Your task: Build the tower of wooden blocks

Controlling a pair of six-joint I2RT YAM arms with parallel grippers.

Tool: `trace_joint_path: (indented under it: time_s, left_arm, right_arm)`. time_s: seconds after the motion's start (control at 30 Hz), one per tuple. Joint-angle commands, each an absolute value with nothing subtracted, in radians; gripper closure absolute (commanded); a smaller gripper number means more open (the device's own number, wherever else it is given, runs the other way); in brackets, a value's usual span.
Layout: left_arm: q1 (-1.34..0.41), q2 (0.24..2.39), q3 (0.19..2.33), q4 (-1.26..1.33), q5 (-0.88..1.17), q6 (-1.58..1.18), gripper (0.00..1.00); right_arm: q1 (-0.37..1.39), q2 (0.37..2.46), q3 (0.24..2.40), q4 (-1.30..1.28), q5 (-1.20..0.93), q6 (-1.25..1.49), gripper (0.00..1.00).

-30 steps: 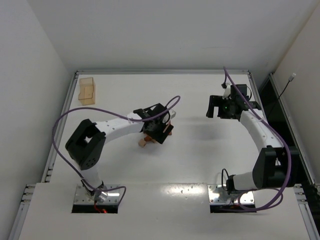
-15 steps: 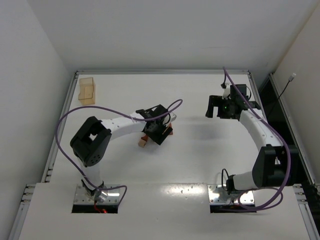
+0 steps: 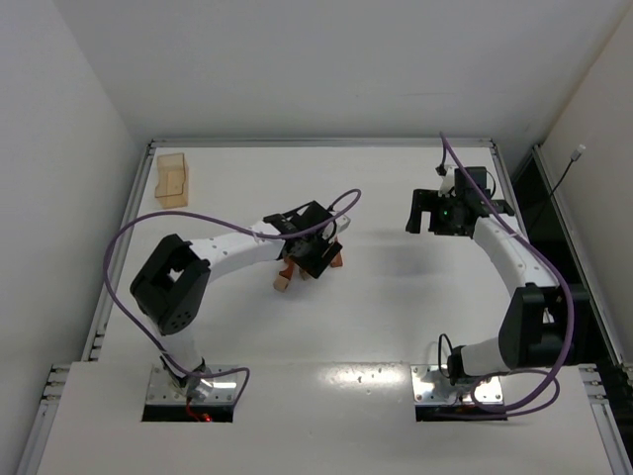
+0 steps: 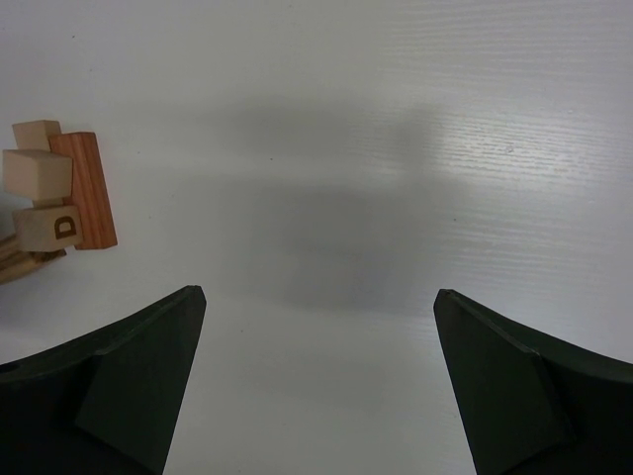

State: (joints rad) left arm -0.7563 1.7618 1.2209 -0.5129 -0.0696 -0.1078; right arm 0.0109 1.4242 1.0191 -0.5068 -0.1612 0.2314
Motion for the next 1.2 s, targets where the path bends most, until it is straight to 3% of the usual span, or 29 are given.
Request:
trace_joint_path:
  time_s: [0.0, 0.3, 0.87, 0.97, 1.07, 1.17]
  left_arm:
    - [-0.746, 1.721, 1.255, -0.476, -0.092, -0.078, 0.40]
    - [-0.746, 1.793, 1.266, -0.456, -0.040, -0.005, 0.47]
    - [-0.746, 1.850, 1.255, -0.410, -0.022, 0.025, 0.47]
    - [-0.746, 1.850, 1.244, -0.410, -0.021, 0.025, 0.52]
    - [-0.746, 1.859, 1.244, -0.400, -0.021, 0.025, 0.65]
    - [-0.746, 1.859, 1.235, -0.400, -0.021, 0.025, 0.69]
  right_arm:
    - [0.018, 1.436, 1.039, -0.485, -0.178, 0.230, 0.01]
    - [0.018, 1.445, 1.039, -0.485, -0.178, 0.230, 0.01]
    - [0.018, 1.463, 1.048, -0.485, -0.169, 0.230, 0.01]
    - [0.018, 1.463, 1.048, -0.485, -0.169, 0.230, 0.01]
    - [0.018, 1.473, 1.048, -0.485, -0.160, 0.230, 0.01]
    - [0.018, 1.473, 1.048, -0.485, -0.160, 0.230, 0.01]
